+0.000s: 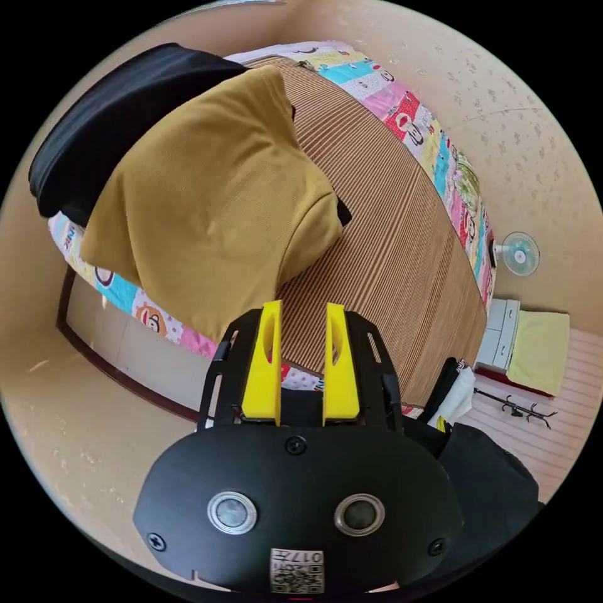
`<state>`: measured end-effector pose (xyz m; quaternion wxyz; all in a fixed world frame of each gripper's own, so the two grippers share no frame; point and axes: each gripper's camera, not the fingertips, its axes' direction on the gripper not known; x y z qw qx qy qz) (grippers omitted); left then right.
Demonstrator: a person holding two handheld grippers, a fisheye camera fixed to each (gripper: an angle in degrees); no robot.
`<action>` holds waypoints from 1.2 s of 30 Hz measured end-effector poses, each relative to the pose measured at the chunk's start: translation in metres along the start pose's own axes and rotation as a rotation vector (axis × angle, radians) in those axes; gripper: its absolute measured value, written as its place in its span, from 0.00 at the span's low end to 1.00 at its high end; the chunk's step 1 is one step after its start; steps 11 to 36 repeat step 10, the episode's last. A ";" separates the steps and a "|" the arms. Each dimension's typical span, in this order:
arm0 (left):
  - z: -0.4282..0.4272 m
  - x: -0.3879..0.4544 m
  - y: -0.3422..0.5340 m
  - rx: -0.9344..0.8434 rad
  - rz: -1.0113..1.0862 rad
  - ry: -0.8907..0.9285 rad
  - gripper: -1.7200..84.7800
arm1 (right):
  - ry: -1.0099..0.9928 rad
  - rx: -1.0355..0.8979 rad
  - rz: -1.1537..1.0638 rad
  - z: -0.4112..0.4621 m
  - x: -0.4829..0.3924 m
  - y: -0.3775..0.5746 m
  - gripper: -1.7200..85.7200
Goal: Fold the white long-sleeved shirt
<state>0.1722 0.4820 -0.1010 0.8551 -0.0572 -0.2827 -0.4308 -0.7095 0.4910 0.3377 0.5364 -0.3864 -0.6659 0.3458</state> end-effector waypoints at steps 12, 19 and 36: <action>0.038 0.013 -0.099 -0.078 0.128 0.002 0.16 | -0.064 0.186 -0.107 -0.072 -0.016 0.044 0.02; 0.038 0.013 -0.099 -0.078 0.128 0.002 0.16 | -0.064 0.186 -0.107 -0.072 -0.016 0.044 0.02; 0.038 0.013 -0.099 -0.078 0.128 0.002 0.16 | -0.064 0.186 -0.107 -0.072 -0.016 0.044 0.02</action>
